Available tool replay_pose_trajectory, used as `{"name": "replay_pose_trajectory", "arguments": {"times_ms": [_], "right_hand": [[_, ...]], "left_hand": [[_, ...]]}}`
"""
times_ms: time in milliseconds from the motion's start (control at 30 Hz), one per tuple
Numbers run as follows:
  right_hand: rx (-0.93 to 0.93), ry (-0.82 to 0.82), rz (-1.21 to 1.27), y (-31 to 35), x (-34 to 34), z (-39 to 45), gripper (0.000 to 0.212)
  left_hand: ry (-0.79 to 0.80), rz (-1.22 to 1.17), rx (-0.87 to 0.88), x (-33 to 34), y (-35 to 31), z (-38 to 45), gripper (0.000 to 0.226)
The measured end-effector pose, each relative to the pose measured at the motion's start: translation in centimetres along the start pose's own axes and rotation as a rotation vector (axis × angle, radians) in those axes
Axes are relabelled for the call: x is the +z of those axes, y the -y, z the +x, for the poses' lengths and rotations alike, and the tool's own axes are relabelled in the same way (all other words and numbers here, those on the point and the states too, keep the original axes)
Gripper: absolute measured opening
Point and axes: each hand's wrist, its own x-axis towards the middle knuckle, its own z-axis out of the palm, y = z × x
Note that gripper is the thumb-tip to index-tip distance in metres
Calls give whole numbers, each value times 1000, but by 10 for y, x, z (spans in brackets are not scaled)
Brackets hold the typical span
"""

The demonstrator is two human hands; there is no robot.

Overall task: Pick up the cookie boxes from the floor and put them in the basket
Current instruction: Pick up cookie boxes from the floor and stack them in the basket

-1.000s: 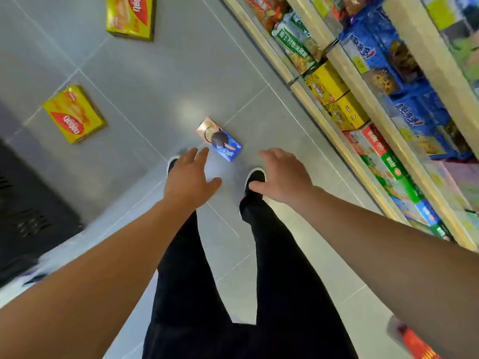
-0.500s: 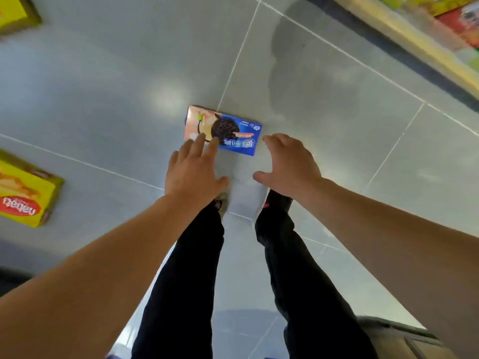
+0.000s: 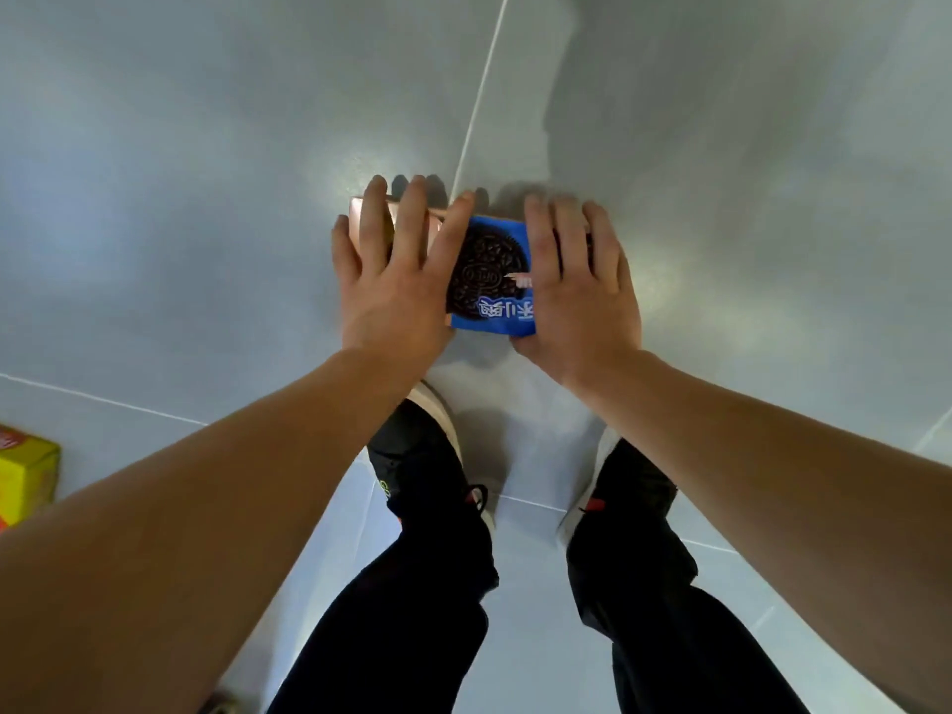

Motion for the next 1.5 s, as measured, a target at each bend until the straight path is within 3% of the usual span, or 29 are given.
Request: {"name": "replay_pose_trajectory", "arguments": {"times_ms": [200,433,633,833,933,1067,1233,1300,1433,1500], "right_hand": [[-5,23,26,-2,-3,2,117],[-25,75,32,-9,-106,-76,114],[14,20,49,-5,-274,-182,112],[82,-20,176,6,-431,-295,117],[70,-12,211,6,-496,-333,121],[154,-174,209,1,-580,-417,123],[188,-515,2,-6,-626,-526,110],[210,-634,-83,-12,-637,-566,105],[385,-637,-212,-32,-645,-649,100],[449,-682,-196,-42,-644,-678,92]], "left_hand": [[45,-22,16,-8,2,3,102],[88,-91,74,-110,-29,-45,104],[90,-129,177,-295,-64,-104,103],[87,-4,355,-484,-91,-164,110],[119,6,358,-558,-104,-185,114],[102,38,487,-665,-142,-221,117],[184,55,665,-729,-193,-248,130],[257,55,747,-752,-225,-257,119],[512,-122,823,-792,-299,-287,96],[537,-76,877,-805,-332,-307,78]]}}
